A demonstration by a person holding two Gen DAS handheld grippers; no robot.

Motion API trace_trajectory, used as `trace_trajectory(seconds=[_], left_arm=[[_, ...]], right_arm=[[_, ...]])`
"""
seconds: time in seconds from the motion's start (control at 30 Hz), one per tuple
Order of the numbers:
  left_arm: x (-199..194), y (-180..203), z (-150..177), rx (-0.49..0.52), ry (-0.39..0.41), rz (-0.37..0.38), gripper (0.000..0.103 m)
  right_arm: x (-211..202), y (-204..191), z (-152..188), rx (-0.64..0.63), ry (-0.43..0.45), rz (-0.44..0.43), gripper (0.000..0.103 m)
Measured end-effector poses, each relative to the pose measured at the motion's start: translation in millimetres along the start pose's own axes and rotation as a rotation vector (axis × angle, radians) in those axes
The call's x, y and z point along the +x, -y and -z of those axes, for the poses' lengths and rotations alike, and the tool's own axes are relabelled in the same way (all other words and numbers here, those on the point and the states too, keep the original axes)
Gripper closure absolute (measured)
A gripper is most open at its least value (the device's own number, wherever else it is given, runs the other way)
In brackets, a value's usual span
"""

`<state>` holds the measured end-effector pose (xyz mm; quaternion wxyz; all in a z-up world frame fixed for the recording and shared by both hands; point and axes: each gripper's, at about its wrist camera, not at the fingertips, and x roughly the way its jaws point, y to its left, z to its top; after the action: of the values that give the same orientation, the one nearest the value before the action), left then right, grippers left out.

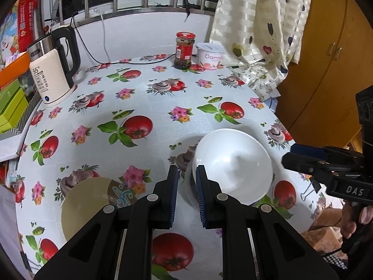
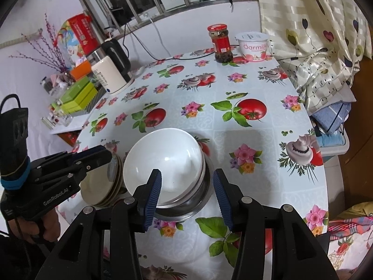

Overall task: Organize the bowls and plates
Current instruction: 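Close both grippers on the rim of the nested bowl stack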

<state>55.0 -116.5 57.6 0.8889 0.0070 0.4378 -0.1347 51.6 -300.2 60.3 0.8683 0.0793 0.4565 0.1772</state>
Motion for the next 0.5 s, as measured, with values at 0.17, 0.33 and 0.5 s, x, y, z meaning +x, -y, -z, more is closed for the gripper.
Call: trace_trajectory(seconds=[0.17,0.33,0.5], left_arm=[[5,-7,3,-0.013,-0.004,-0.014,0.087],[14,-16,7,-0.039,-0.023,-0.018,0.087],[21,-24,11,-0.067,-0.043,-0.011,0.087]], right_arm=[[-1,6,2,0.011,0.003,-0.007,0.057],[3,15,5,0.035,-0.004,-0.016,0.057],[6,30,9,0.083,-0.014,-0.015,0.057]])
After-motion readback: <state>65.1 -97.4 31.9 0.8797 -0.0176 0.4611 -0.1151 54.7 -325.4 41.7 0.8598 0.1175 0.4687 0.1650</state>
